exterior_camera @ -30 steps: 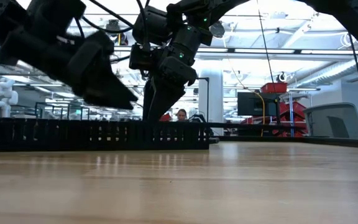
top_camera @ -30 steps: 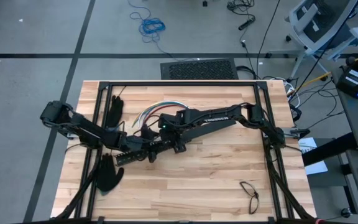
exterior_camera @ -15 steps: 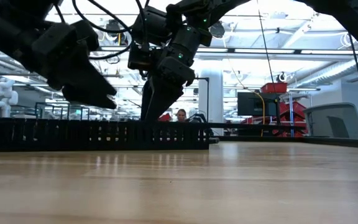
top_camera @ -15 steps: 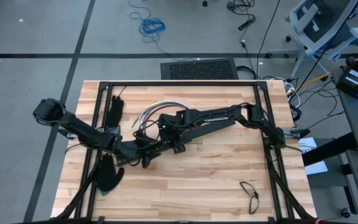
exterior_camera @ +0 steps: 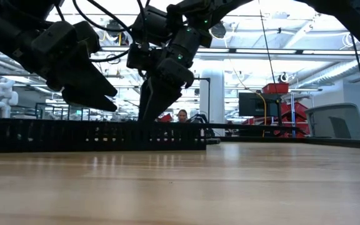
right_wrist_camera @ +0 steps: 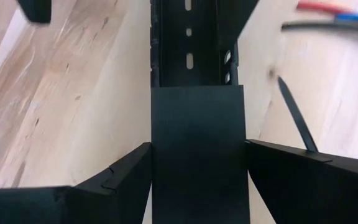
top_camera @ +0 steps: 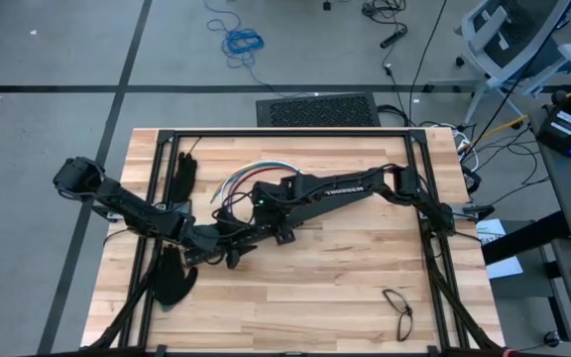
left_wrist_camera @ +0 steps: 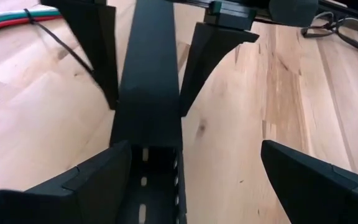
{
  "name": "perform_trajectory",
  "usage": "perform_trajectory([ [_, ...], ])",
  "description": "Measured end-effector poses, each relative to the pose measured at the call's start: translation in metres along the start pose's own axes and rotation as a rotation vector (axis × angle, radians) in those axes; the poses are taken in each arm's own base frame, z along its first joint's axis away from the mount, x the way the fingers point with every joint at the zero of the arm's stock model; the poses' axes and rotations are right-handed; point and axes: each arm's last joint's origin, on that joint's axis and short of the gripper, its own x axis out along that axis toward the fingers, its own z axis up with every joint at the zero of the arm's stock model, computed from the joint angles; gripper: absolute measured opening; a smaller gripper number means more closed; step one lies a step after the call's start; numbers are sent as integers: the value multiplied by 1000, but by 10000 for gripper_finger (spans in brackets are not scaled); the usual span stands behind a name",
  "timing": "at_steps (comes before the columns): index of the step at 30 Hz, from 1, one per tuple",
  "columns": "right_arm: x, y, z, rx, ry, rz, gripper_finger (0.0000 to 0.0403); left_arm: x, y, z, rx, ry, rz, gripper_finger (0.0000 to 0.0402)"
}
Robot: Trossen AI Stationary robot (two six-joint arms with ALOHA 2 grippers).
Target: Ziptie cables
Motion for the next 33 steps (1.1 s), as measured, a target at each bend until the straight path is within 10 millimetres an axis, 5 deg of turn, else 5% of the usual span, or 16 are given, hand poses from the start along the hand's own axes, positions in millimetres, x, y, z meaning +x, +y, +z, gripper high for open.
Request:
perform_trajectory([
  [33, 1, -1, 1, 0, -18, -13, 238, 1, 9, -14, -33, 99, 123, 354],
])
